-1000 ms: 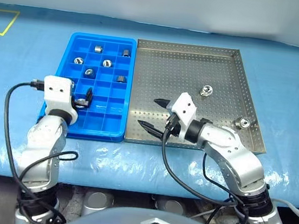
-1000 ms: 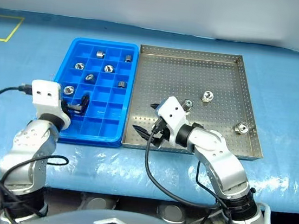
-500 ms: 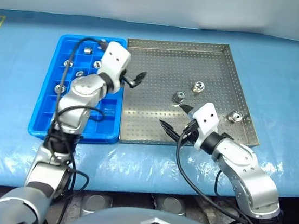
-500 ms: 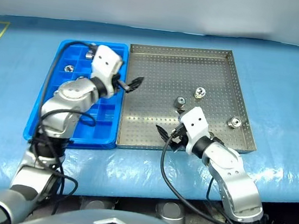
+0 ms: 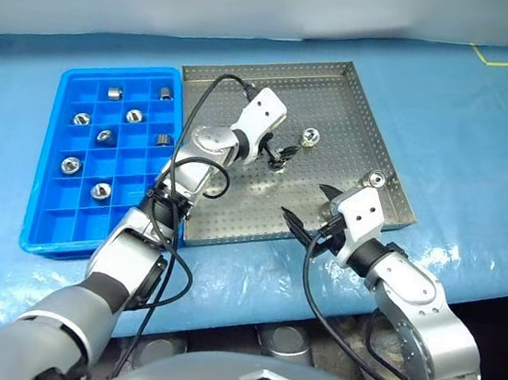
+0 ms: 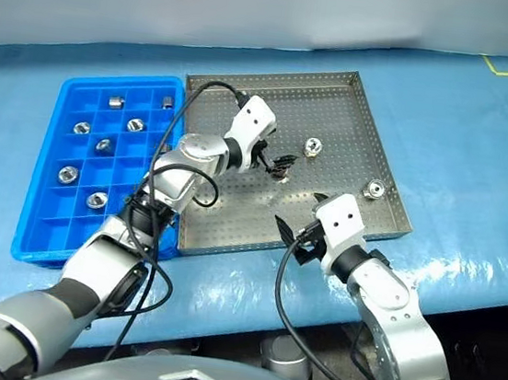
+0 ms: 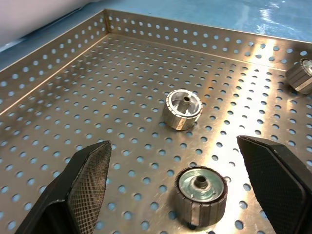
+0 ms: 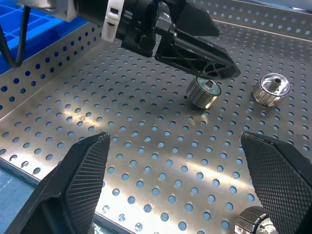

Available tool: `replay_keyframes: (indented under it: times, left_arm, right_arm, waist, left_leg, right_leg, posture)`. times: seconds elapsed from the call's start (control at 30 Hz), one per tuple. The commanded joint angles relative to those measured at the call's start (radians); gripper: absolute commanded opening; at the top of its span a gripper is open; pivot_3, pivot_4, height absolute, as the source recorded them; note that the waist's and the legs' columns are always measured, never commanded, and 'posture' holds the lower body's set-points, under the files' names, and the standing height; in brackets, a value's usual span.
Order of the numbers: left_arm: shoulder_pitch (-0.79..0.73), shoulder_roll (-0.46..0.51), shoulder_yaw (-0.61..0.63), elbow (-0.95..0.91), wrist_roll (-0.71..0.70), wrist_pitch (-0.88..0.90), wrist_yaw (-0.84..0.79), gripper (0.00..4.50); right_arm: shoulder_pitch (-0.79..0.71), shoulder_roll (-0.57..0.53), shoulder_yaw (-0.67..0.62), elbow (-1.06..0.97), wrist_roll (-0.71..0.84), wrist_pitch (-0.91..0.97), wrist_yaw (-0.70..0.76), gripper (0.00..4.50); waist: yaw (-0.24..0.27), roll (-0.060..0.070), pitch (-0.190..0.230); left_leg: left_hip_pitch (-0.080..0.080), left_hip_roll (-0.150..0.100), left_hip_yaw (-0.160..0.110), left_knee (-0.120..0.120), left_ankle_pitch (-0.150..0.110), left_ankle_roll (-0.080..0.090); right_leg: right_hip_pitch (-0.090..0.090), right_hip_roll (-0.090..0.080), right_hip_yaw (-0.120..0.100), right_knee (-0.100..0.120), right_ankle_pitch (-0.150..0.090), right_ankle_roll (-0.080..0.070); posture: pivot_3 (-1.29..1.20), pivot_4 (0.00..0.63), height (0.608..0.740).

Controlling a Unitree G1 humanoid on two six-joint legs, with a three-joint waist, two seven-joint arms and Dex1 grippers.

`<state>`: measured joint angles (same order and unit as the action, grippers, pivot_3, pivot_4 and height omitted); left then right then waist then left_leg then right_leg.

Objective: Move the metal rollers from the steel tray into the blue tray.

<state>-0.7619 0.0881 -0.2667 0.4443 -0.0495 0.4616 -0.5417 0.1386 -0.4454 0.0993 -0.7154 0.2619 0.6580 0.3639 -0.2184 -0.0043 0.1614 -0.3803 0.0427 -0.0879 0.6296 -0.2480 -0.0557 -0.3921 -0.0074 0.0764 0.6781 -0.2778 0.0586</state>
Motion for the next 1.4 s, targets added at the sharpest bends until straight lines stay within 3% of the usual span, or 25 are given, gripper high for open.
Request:
replay_keyframes:
  times: [0.03, 0.2, 0.3, 0.5, 0.8, 1.03, 1.4]
  left_arm:
    - [-0.017, -0.005, -0.027, 0.023, 0.033, -0.024, -0.012, 4.48]
    - [-0.004, -0.010, -0.058, 0.078, 0.083, -0.019, 0.000, 4.31]
    - [0.014, -0.018, -0.037, 0.061, 0.072, -0.006, 0.006, 3.59]
    - [0.085, -0.017, 0.047, -0.128, 0.003, 0.038, 0.019, 1.66]
    - [0.255, -0.004, 0.283, -0.608, -0.110, 0.148, 0.192, 1.66]
    - [0.481, 0.038, 0.424, -0.920, -0.058, 0.176, 0.376, 1.66]
    - [0.908, 0.041, 0.504, -1.253, -0.026, 0.249, 0.479, 1.66]
  right_arm:
    - [-0.011, 0.009, -0.005, -0.038, -0.002, -0.027, -0.004, 4.50]
    - [-0.035, 0.014, 0.006, -0.024, -0.004, -0.031, 0.005, 4.50]
    - [-0.049, 0.012, 0.014, -0.016, -0.004, -0.031, 0.013, 4.50]
    - [-0.080, 0.018, 0.036, -0.001, 0.001, -0.030, 0.029, 4.50]
    - [-0.156, 0.022, 0.078, 0.036, 0.005, -0.033, 0.073, 4.50]
    - [-0.254, 0.028, 0.140, 0.094, 0.013, -0.045, 0.143, 4.50]
    - [-0.461, 0.082, 0.267, 0.264, 0.027, -0.102, 0.312, 4.50]
  waist:
    - [-0.010, 0.000, 0.000]
    - [-0.015, 0.000, 0.000]
    - [-0.013, 0.000, 0.000]
    - [-0.009, 0.000, 0.000]
    - [0.036, 0.000, 0.000]
    - [0.084, 0.000, 0.000]
    - [0.181, -0.001, 0.000]
  left_leg:
    - [0.000, 0.000, 0.000, 0.000, 0.000, 0.000]
    - [0.000, 0.000, 0.000, 0.000, 0.000, 0.000]
    - [0.000, 0.000, 0.000, 0.000, 0.000, 0.000]
    - [0.000, 0.000, 0.000, 0.000, 0.000, 0.000]
    - [0.001, 0.001, 0.000, 0.000, 0.000, 0.000]
    - [0.002, 0.001, 0.000, 0.000, 0.000, -0.001]
    - [0.002, 0.001, -0.001, 0.000, 0.001, -0.001]
  right_leg:
    - [0.000, 0.000, 0.000, 0.000, 0.000, 0.000]
    - [0.000, 0.000, 0.000, 0.000, 0.000, 0.000]
    - [0.000, 0.000, 0.000, 0.000, 0.000, 0.000]
    - [0.000, 0.000, 0.001, 0.000, 0.000, 0.000]
    - [0.000, 0.000, 0.001, 0.002, 0.001, -0.001]
    - [0.000, 0.000, 0.001, 0.001, 0.003, -0.004]
    - [0.001, -0.001, -0.002, 0.001, 0.003, -0.005]
  posture:
    - [-0.30, 0.150, 0.740]
    - [-0.27, 0.150, 0.740]
    - [-0.26, 0.150, 0.740]
    - [-0.23, 0.150, 0.740]
    - [-0.15, 0.150, 0.740]
    - [-0.06, 0.150, 0.740]
    - [0.14, 0.150, 0.740]
